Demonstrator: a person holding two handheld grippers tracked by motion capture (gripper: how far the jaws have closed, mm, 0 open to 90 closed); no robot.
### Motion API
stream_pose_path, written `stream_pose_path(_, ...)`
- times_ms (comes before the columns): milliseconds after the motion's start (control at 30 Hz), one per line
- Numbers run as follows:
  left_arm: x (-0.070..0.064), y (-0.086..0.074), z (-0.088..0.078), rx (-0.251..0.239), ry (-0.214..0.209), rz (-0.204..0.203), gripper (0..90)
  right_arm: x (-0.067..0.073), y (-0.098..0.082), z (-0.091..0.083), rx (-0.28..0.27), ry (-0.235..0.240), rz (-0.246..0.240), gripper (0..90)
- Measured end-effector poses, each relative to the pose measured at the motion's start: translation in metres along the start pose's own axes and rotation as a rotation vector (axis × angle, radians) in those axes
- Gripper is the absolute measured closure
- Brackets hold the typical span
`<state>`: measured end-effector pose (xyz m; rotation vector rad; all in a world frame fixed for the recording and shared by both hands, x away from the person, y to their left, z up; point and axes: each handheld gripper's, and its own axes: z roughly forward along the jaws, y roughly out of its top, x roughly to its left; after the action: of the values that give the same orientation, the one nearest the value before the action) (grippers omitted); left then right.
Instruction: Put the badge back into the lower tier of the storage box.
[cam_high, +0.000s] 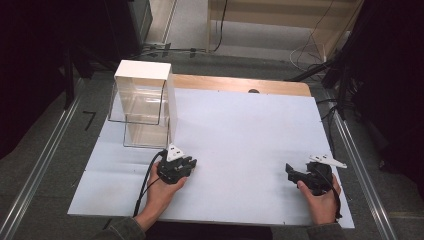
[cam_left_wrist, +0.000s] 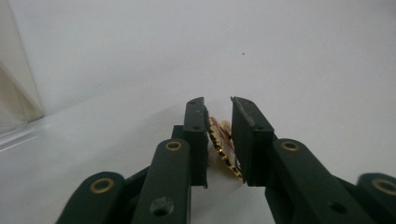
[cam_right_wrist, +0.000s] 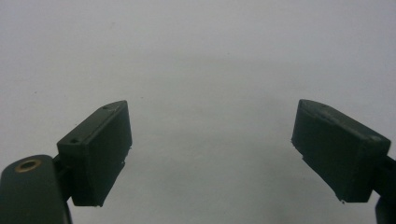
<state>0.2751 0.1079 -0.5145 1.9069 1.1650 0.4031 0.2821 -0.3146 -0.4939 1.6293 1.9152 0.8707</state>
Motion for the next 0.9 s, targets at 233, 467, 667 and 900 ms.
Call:
stream_pose_path(233, -0.0038, -0.0002, -0.0026, -0.026, -0.037, -0.003, 85.7, -0.0002, -0.0001, 0.0001, 0.000, 0.000, -0.001, 10.8)
stream_pose_path(467, -0.0026, -0.0003, -0.0034, -0.038, -0.064, -0.010, 87.5, -0.0003, -0.0001, -0.0001, 0.000, 0.000, 0.001, 10.8)
stream_pose_path(667, -0.0029, 0.0001, -0.0038, -0.035, -0.072, -0.009, 89.3, -0.0003, -0.0001, -0.0001, 0.000, 0.000, 0.000, 10.8)
stream_pose_path(900, -0.0028, 0.0022, -0.0071, -0.049, -0.091, -0.016, 89.3, -0.0002, -0.0001, -0.0001, 0.000, 0.001, 0.000, 10.8)
